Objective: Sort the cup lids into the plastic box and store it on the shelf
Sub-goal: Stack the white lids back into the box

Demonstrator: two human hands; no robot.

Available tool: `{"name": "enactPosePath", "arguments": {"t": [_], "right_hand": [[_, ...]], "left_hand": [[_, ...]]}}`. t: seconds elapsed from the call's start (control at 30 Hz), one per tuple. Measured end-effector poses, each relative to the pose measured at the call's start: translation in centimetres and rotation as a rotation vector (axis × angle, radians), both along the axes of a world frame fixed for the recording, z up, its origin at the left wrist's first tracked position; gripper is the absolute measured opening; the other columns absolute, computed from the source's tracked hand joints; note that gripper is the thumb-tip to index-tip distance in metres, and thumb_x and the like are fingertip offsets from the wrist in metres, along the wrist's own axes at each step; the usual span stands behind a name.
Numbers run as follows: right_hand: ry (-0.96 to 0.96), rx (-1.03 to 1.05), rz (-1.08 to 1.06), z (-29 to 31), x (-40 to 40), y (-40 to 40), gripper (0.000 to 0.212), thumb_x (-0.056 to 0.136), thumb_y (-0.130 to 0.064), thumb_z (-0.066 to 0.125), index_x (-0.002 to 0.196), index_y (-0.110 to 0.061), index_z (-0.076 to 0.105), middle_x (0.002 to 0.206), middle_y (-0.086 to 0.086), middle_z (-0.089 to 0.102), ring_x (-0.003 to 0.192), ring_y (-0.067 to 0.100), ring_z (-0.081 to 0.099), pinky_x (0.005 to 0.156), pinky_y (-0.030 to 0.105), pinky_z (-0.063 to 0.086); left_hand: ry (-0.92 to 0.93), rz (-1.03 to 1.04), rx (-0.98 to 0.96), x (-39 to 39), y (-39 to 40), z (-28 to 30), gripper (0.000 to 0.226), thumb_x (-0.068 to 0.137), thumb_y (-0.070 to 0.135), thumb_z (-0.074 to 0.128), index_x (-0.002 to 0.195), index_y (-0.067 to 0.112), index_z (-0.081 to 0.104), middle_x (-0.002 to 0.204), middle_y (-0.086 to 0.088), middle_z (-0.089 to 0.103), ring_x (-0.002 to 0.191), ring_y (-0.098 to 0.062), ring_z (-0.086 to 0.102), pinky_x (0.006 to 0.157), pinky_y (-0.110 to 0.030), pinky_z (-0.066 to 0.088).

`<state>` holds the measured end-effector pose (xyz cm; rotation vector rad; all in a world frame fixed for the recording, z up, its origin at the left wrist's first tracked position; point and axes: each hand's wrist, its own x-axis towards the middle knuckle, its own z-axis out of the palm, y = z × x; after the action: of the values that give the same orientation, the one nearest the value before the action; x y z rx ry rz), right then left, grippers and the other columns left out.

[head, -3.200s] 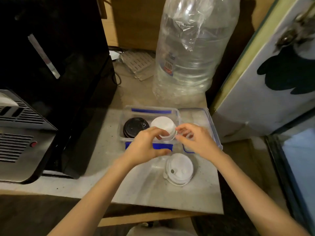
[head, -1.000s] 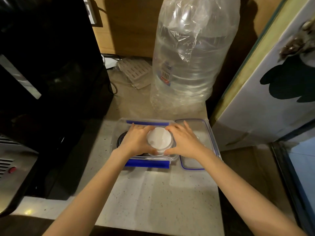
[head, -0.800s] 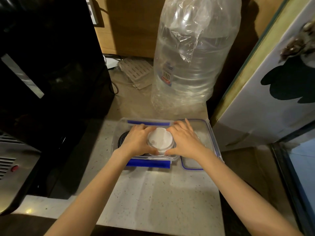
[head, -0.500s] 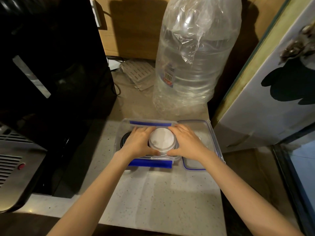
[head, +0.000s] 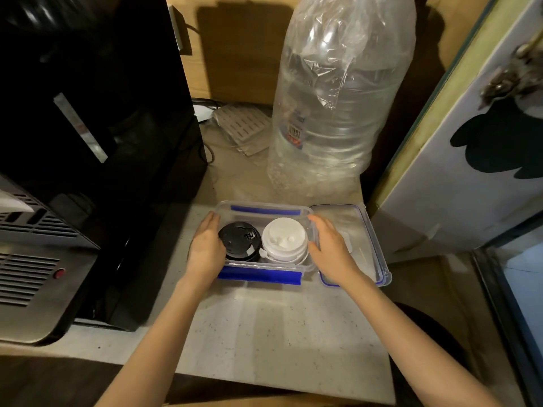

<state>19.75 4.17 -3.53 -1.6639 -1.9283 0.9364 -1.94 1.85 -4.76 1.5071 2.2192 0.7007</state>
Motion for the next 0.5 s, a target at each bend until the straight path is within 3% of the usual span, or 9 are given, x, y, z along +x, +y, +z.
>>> {"name": "enactPosePath", "arguments": {"t": [0.23,0.33,0.4,0.5], "right_hand": [[0.103,-0.041,-0.032,-0.1,1.0,-0.4,0.056,0.091,-0.010,0.052,0.141,-0.017,0.028,0.150,0.004,0.033,0.137,0.022,0.033,0.110,0.035,0.031],[0.193,-0.018,-0.173,0.3,3.1,-0.2,0.049,0.092,-0.013,0.051,0.138,-0.014,0.035,0.144,0.007,0.042,0.132,0.023,0.040,0.104,0.032,0.036],[0.150,0.024,-0.254,0.4,5.3,-0.3,0.040,0.092,-0.012,0.050,0.132,-0.011,0.045,0.136,0.009,0.050,0.126,0.025,0.046,0.096,0.028,0.038],[0.061,0.044,-0.329,-0.3,8.5,-0.5,0.034,0.092,-0.009,0.049,0.125,-0.008,0.053,0.129,0.012,0.057,0.121,0.026,0.050,0.099,0.035,0.041]], "left_hand": [[-0.002,0.006,-0.023,0.5,0.1,0.5,0.050,0.089,-0.005,0.039,0.137,0.010,0.035,0.152,-0.010,0.025,0.140,-0.026,0.023,0.113,-0.038,0.024],[0.076,0.010,0.104,2.1,-0.3,1.1,0.039,0.090,0.006,0.045,0.129,0.010,0.047,0.147,-0.014,0.035,0.136,-0.030,0.031,0.112,-0.043,0.030],[0.124,-0.134,0.250,4.1,-0.9,1.5,0.032,0.088,0.012,0.053,0.119,0.009,0.056,0.136,-0.016,0.049,0.127,-0.032,0.043,0.105,-0.042,0.036],[0.055,-0.520,0.371,8.4,-1.8,1.8,0.028,0.085,0.021,0.055,0.109,0.009,0.062,0.118,-0.014,0.062,0.108,-0.029,0.058,0.094,-0.030,0.042]]}}
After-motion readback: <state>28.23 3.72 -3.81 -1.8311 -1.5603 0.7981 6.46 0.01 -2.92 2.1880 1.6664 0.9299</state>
